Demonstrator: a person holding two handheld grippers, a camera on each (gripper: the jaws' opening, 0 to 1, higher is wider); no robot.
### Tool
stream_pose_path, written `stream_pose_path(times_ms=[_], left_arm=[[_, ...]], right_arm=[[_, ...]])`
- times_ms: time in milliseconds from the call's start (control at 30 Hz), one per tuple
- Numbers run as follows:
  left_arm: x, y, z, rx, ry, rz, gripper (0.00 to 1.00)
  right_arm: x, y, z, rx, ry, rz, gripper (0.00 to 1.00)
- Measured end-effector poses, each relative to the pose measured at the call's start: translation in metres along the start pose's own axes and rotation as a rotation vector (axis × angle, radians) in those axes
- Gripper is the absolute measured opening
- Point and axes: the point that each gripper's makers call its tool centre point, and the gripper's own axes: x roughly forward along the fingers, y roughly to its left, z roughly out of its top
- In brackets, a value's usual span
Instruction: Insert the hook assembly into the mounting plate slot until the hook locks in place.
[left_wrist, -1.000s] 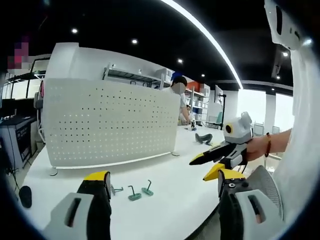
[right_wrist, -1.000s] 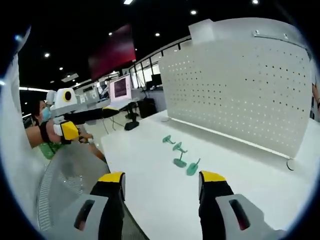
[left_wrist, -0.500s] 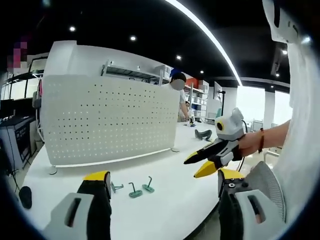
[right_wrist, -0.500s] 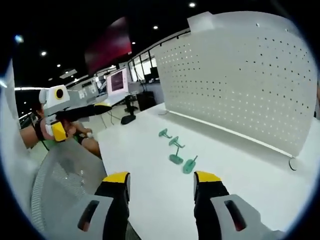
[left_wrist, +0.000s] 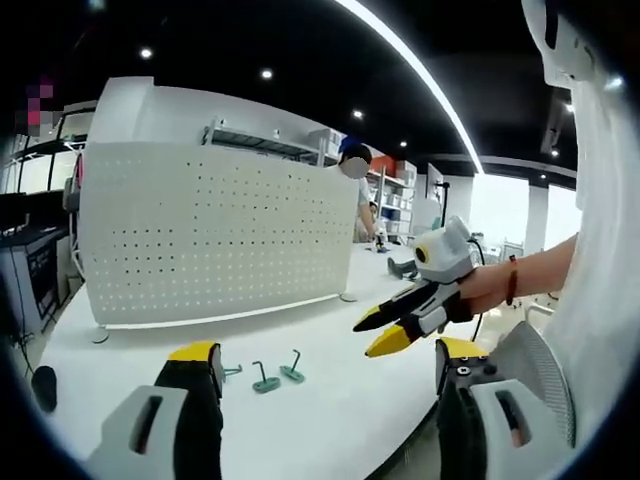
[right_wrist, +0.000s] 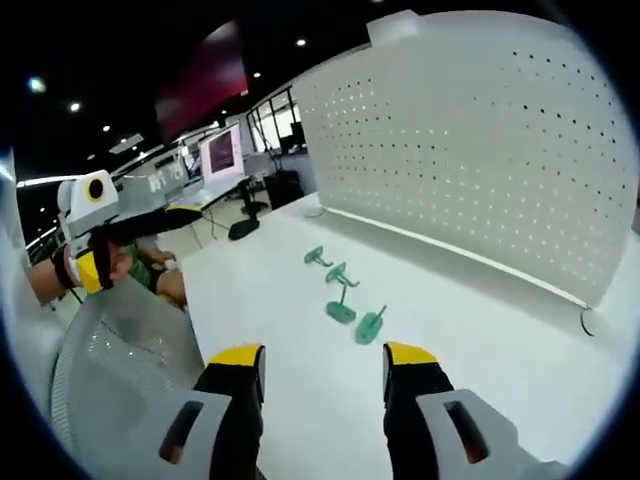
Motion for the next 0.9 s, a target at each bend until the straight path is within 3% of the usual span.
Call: stream_pose_path(times_ms=[900], left_arm=[[0.004,-0.004,-0.011,-0.012,0.026,-0.043,0.91]], right_arm=[[0.042,-0.021,-0.017,-0.011,0.131,0.007,0.45]])
